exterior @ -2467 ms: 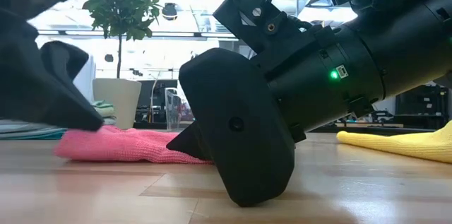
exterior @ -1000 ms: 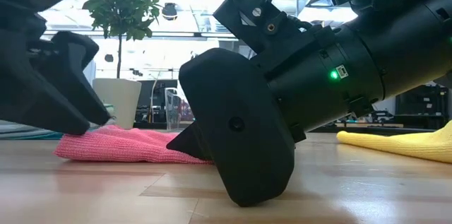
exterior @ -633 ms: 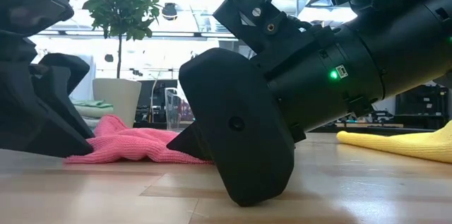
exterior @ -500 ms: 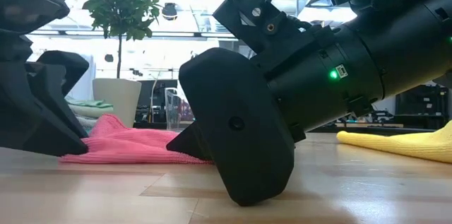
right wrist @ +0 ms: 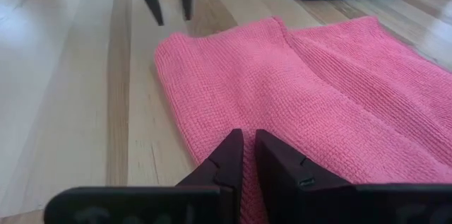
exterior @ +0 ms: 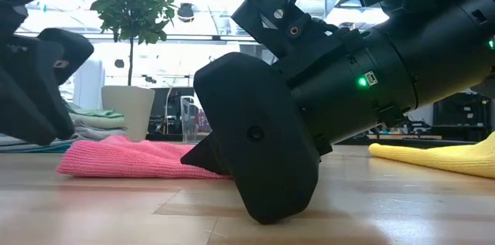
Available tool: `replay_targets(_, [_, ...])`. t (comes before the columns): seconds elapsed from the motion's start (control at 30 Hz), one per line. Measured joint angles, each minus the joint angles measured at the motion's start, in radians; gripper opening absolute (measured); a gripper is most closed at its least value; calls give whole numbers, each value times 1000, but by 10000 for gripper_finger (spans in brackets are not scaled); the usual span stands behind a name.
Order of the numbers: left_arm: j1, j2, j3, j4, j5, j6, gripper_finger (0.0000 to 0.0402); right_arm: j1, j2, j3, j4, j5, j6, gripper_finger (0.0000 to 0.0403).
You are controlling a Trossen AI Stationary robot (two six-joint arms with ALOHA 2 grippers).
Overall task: Fold microfiber towels
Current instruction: Fold the pink microfiber cloth
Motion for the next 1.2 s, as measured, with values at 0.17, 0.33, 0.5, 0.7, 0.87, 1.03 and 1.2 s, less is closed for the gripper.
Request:
replay_targets(0.17, [-10,-12,0,141,-43,70,94,-4,0,0,0,-1,0,65])
replay_targets(0.33, [-9,21,1,237,-39,225,96,-6,0,0,2,-1,0,65])
replay_targets(0.5, [18,94,2,262,-9,269,96,-9,-1,-1,0,-10,4,65])
replay_targets(0.7, [49,175,7,275,25,216,96,-10,-1,-1,-3,-14,10,65])
replay_targets(0.87, [52,194,8,249,30,130,96,-10,-1,-1,-5,-16,10,65])
replay_targets(1.03, [45,194,9,221,33,118,96,-10,-1,-1,-5,-17,9,65])
replay_targets(1.2, [60,192,11,189,66,31,72,-10,-1,-1,-4,-17,7,65])
